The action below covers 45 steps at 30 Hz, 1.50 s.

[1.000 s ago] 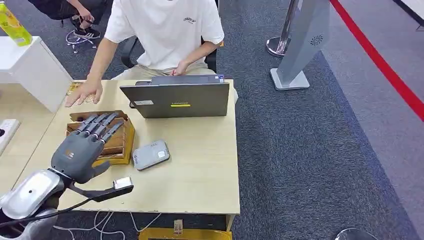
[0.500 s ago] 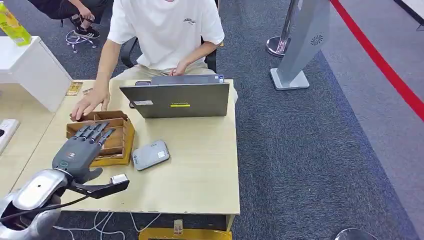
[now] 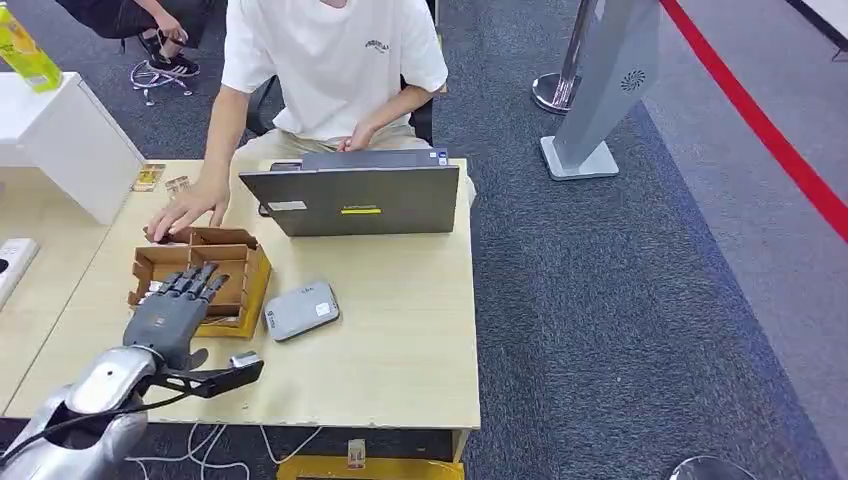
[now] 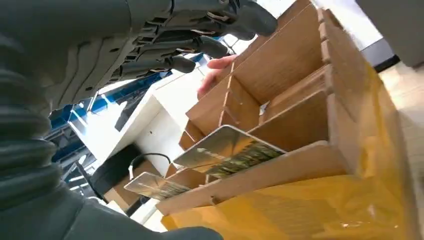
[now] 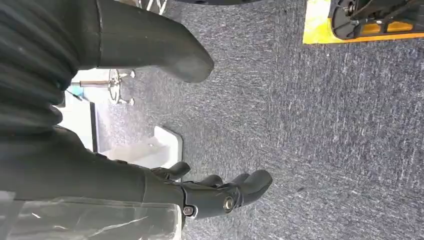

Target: Pass the card to the sensor for recognition and then transmit it.

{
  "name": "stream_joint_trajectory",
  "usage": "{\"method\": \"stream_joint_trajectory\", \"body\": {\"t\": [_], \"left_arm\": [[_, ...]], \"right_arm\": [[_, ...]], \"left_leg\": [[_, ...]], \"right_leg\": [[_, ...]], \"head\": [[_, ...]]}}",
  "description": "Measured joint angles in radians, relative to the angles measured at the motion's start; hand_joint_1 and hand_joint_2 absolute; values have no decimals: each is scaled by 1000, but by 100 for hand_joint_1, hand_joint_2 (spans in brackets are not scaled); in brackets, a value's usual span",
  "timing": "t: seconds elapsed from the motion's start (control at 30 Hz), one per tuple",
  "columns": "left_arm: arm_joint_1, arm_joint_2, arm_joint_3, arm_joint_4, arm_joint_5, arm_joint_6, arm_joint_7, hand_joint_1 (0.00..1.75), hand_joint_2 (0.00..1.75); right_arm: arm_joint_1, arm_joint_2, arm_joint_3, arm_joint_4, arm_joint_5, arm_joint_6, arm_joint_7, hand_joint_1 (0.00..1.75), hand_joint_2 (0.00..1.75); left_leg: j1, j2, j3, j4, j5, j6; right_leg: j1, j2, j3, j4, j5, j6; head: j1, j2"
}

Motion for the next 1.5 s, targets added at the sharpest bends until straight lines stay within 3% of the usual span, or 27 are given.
{"method": "stream_joint_trajectory", "body": {"t": [0.13, 0.4, 0.73, 1.5], "left_arm": [[8, -32, 7, 15, -23, 59, -1, 0, 175], [29, -75, 35, 20, -44, 110, -11, 0, 175], [44, -105, 55, 20, -70, 117, 2, 0, 175], [73, -67, 158, 20, -57, 88, -5, 0, 175]], "right_arm": [[0, 0, 4, 0, 0, 2, 0, 0, 175], [0, 0, 9, 0, 0, 3, 0, 0, 175], [0, 0, 15, 0, 3, 3, 0, 0, 175], [1, 0, 22, 0, 18, 4, 0, 0, 175]], "left_leg": [[0, 0, 0, 0, 0, 0], [0, 0, 0, 0, 0, 0], [0, 0, 0, 0, 0, 0], [0, -1, 0, 0, 0, 0]], "right_leg": [[0, 0, 0, 0, 0, 0], [0, 0, 0, 0, 0, 0], [0, 0, 0, 0, 0, 0], [0, -1, 0, 0, 0, 0]], "head": [[0, 0], [0, 0], [0, 0], [0, 0]]}}
